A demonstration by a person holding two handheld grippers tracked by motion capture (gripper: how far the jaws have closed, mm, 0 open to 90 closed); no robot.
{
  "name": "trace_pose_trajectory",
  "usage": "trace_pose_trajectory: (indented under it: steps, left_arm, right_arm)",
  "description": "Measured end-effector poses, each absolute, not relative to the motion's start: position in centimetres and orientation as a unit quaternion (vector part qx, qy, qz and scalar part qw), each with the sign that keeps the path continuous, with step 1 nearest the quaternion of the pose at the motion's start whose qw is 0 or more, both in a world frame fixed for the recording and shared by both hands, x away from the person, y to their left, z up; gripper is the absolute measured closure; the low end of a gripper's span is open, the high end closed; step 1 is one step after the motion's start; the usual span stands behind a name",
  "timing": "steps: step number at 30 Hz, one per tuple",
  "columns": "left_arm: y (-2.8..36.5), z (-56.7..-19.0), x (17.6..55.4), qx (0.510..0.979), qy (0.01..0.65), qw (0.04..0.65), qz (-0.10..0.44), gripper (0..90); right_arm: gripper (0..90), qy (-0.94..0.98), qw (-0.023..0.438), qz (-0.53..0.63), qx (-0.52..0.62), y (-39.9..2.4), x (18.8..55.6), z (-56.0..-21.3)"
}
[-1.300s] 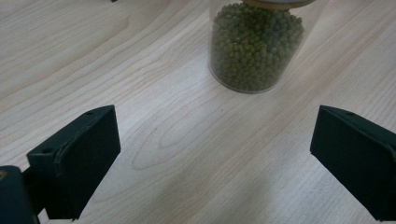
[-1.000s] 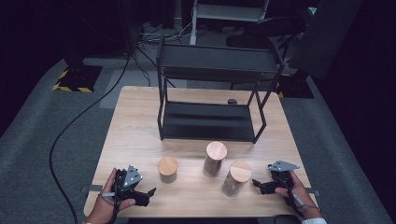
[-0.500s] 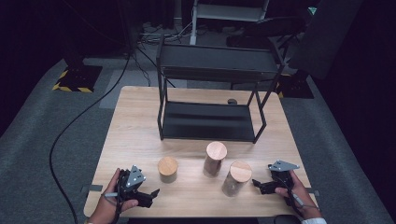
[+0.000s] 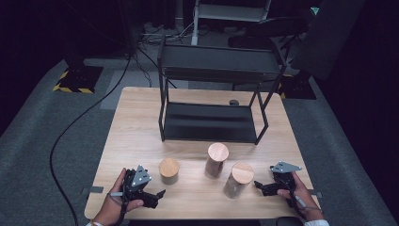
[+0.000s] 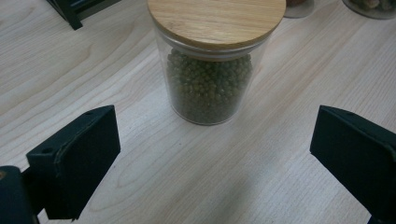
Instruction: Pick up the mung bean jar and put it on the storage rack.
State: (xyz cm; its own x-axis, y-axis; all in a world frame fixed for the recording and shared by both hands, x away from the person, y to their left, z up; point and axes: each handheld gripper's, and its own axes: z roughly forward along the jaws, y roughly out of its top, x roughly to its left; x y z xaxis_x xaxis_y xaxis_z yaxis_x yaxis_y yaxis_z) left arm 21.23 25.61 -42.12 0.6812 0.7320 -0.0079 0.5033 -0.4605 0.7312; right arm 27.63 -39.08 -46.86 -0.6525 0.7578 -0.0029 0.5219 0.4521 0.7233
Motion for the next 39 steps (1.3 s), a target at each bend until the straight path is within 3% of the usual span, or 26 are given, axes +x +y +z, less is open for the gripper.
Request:
trace_pose_trajectory:
  steps: [39]
  left_arm:
    - [23.9,-42.1,25.9,0.843,0.357,0.379,0.133,1.2]
  right_arm:
    - [0.0,0.836,0.165,0.357,0.383,-39.1,27.6,-46.9]
